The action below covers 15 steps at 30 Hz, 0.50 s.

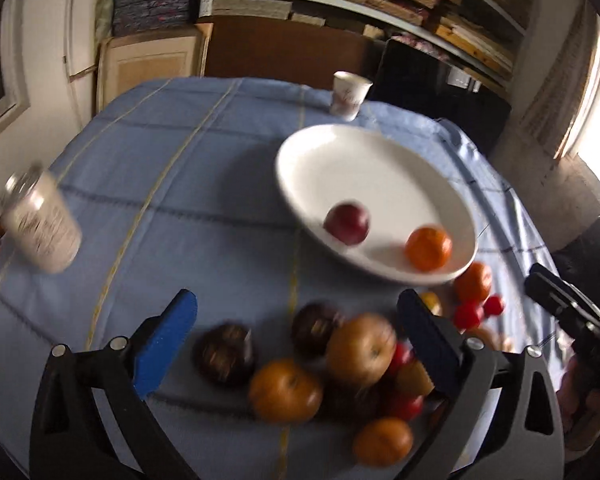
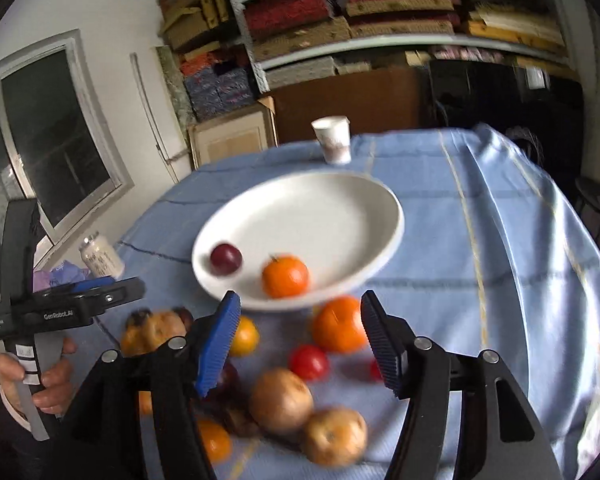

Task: Organize fruits
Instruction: 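Open the left gripper over the plate while the right gripper releases the orange there, then move the left gripper to a striped orange fruit while the right gripper approaches a tan round fruit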

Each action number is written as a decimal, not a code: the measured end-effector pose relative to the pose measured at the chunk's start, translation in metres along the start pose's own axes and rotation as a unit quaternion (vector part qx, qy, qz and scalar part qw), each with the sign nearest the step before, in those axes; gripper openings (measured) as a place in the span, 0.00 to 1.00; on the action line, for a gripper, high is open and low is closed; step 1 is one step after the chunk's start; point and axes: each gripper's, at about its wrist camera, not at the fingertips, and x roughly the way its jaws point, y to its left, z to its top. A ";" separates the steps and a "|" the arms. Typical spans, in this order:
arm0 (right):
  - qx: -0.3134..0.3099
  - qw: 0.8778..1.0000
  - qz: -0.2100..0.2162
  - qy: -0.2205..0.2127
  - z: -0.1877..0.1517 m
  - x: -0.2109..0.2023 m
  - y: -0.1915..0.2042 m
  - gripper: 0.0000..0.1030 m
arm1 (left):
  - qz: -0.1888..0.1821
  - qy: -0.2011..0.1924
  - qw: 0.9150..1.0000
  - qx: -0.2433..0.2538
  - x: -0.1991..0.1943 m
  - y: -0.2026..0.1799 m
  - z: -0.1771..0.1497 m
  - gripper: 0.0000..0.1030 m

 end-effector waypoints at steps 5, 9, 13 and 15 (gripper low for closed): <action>0.012 0.999 0.017 0.032 -0.025 -0.009 -0.014 0.62 | 0.000 -0.012 1.000 0.012 -0.018 0.004 -0.024 0.96; -0.040 0.997 0.013 0.070 -0.046 -0.008 -0.010 0.62 | -0.030 -0.004 0.999 0.011 -0.025 0.007 -0.043 0.96; -0.076 0.992 0.011 0.100 -0.057 -0.001 -0.003 0.62 | -0.043 0.006 0.999 -0.001 -0.027 0.011 -0.063 0.96; -0.083 0.991 0.008 0.100 -0.058 0.000 0.000 0.62 | -0.045 0.013 0.999 0.001 -0.027 0.012 -0.070 0.96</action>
